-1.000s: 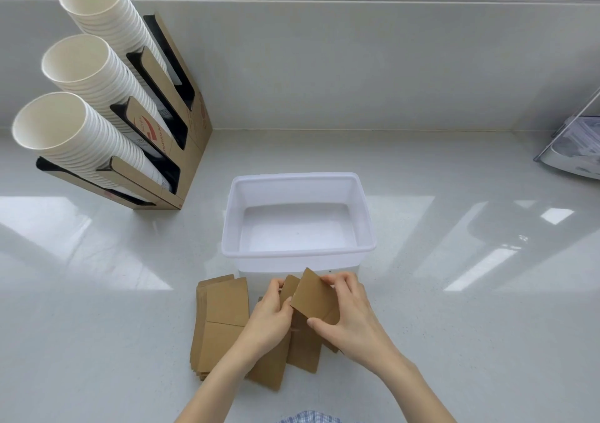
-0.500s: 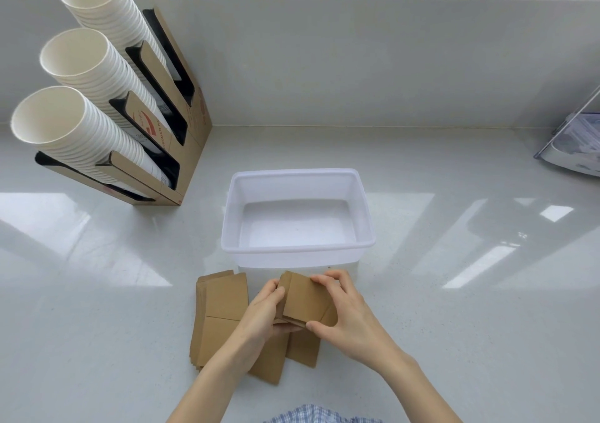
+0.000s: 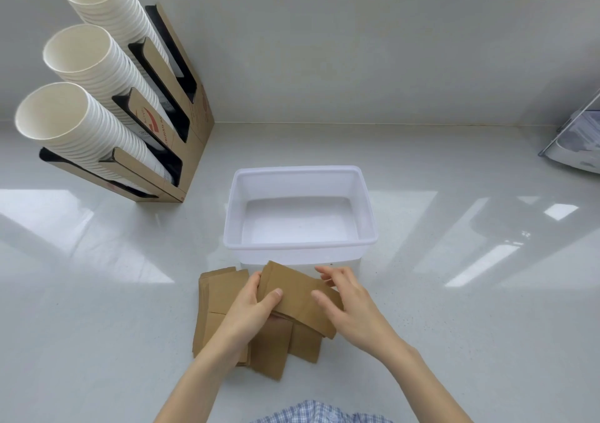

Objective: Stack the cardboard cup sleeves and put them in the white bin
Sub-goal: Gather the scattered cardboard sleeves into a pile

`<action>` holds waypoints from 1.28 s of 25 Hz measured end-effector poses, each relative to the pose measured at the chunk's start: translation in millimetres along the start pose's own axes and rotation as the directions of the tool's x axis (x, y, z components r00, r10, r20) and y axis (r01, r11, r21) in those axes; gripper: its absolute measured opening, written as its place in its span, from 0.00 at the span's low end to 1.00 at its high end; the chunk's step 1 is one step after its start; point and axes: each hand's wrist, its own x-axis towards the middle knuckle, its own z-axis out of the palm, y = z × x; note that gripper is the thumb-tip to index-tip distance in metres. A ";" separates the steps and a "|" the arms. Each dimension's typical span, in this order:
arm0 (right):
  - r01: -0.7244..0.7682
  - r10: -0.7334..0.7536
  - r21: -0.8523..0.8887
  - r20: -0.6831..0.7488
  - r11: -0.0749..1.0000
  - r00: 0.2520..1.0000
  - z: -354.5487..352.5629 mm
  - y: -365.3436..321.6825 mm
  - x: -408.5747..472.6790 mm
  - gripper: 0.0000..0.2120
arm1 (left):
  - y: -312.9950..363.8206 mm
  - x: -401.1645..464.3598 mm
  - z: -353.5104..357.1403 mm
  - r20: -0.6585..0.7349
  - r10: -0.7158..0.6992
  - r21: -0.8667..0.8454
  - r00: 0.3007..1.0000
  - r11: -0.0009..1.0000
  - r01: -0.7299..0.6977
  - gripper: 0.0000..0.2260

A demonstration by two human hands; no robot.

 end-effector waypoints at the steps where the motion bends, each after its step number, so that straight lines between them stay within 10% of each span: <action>1: -0.007 0.007 0.012 -0.017 1.000 1.000 -1.2 1.9 1.6 0.19 | 0.9 -2.3 -8.1 -0.026 0.009 -0.006 1.000 1.000 -0.009 0.17; 17: -0.115 0.141 -0.440 0.027 0.890 0.990 62.4 -11.7 24.3 0.32 | -9.6 -21.9 -69.0 -0.225 0.011 -0.237 0.974 0.969 -0.065 0.12; 26: -0.187 0.192 0.222 -0.003 0.957 0.981 33.7 -8.6 21.0 0.11 | -7.8 -19.3 -65.5 -0.204 0.034 -0.262 0.978 0.961 -0.088 0.09; 32: -0.112 0.170 0.288 -0.187 0.951 0.967 -7.3 -14.5 15.2 0.10 | -0.3 -15.8 -62.5 -0.205 0.049 -0.284 0.978 0.953 -0.108 0.08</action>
